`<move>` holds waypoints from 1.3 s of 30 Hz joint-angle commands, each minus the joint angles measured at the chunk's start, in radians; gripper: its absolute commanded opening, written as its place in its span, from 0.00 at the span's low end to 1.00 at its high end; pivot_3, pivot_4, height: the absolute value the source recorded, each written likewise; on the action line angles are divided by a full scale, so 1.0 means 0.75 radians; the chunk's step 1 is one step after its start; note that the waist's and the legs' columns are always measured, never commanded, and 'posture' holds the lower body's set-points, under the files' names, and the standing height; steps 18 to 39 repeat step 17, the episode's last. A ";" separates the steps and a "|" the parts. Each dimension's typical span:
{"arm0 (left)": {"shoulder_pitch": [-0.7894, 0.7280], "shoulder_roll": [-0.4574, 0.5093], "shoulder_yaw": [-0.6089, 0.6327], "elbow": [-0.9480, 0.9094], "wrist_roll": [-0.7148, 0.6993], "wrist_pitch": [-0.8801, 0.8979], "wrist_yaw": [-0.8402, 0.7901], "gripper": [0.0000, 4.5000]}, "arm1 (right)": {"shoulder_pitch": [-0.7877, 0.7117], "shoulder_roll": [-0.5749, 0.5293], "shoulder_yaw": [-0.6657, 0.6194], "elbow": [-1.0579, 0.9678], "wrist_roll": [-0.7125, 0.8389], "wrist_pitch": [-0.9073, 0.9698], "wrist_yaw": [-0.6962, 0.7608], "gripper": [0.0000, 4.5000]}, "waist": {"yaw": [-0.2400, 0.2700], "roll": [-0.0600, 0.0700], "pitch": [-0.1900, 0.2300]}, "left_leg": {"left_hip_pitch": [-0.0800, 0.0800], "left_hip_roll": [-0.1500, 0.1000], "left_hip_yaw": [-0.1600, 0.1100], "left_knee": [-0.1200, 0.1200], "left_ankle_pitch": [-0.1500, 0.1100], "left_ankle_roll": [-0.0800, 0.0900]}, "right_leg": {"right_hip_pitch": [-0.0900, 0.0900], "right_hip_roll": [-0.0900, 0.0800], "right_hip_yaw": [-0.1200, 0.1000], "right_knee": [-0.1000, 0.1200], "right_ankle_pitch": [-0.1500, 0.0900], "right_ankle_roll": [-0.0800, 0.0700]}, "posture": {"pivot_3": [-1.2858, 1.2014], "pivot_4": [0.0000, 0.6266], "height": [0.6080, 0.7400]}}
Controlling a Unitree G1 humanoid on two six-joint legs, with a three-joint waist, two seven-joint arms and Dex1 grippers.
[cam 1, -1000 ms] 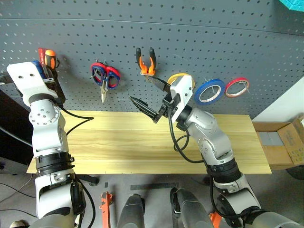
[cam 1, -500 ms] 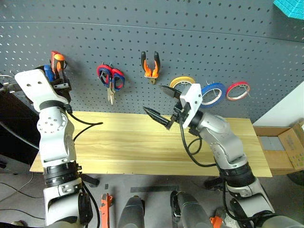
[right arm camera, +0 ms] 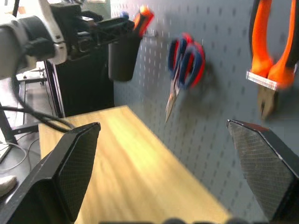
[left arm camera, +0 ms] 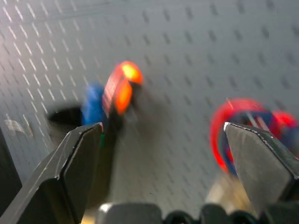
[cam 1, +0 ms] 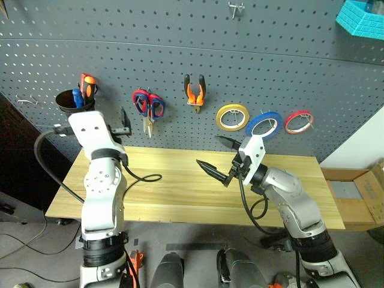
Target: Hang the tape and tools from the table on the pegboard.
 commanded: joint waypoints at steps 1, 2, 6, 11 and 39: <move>0.076 -0.026 -0.034 -0.052 -0.025 0.067 -0.047 1.00 | 0.025 0.004 -0.019 -0.031 -0.060 -0.017 -0.077 1.00 | -0.003 0.001 -0.001 | 0.004 0.001 0.000 0.000 0.001 0.001 | 0.004 0.001 0.000 0.000 -0.001 0.000 | 0.58 0.23 1.00; 0.102 -0.033 -0.040 -0.046 -0.032 0.073 -0.063 1.00 | 0.035 0.011 -0.025 -0.023 -0.086 0.005 -0.122 1.00 | -0.006 0.002 -0.002 | 0.006 0.002 0.000 0.000 0.001 0.001 | 0.007 0.003 0.000 -0.001 -0.001 0.000 | 0.58 0.23 1.00; 0.173 -0.025 -0.121 0.013 -0.017 0.106 -0.144 1.00 | 0.092 0.061 -0.075 -0.023 -0.150 0.133 -0.324 1.00 | -0.008 0.004 -0.003 | 0.009 0.004 -0.002 -0.001 0.000 0.001 | 0.011 0.006 -0.001 0.001 -0.009 -0.013 | 0.58 0.22 1.00; 0.188 -0.025 -0.142 0.148 -0.074 0.170 -0.254 1.00 | 0.146 0.130 -0.107 -0.022 -0.238 0.352 -0.547 1.00 | -0.008 0.013 -0.010 | 0.007 0.004 -0.002 -0.002 0.000 0.001 | 0.010 0.006 0.000 0.000 -0.010 -0.013 | 0.57 0.22 1.00; 0.180 -0.026 -0.149 0.243 -0.124 0.195 -0.354 1.00 | 0.182 0.209 -0.158 0.002 -0.239 0.514 -0.663 1.00 | -0.008 0.015 -0.011 | 0.006 0.004 -0.002 -0.002 0.000 0.001 | 0.009 0.006 0.000 0.000 -0.010 -0.014 | 0.57 0.22 1.00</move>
